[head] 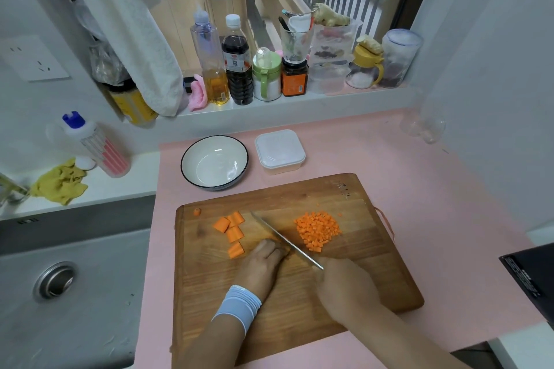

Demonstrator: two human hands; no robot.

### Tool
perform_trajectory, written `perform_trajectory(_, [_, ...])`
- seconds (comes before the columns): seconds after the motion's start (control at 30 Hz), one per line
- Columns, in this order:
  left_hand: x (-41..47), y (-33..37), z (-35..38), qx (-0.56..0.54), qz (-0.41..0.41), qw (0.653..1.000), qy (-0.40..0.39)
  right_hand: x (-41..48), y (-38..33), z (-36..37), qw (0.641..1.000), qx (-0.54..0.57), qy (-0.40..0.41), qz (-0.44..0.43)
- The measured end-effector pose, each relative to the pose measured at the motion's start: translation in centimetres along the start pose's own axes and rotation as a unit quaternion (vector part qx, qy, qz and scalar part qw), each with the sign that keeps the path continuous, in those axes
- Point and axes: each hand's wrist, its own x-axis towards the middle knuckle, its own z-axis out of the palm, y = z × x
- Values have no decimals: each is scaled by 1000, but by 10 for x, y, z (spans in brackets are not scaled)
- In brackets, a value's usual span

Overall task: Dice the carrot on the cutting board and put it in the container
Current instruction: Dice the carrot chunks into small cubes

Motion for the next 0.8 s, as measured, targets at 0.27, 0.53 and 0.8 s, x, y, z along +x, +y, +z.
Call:
perform_trajectory(0.27, [0,-1,1,-6,8,1000,16,-7,1,-7,1000,-6,3,1])
perform_trajectory(0.53, [0,1,0,-16,-3,1000,18,8,4,-2,999,29,-34,16])
perform_trajectory(0.8, [1,5,-1,8,-23,1000,20,10,4,-4,998,40,-39,19])
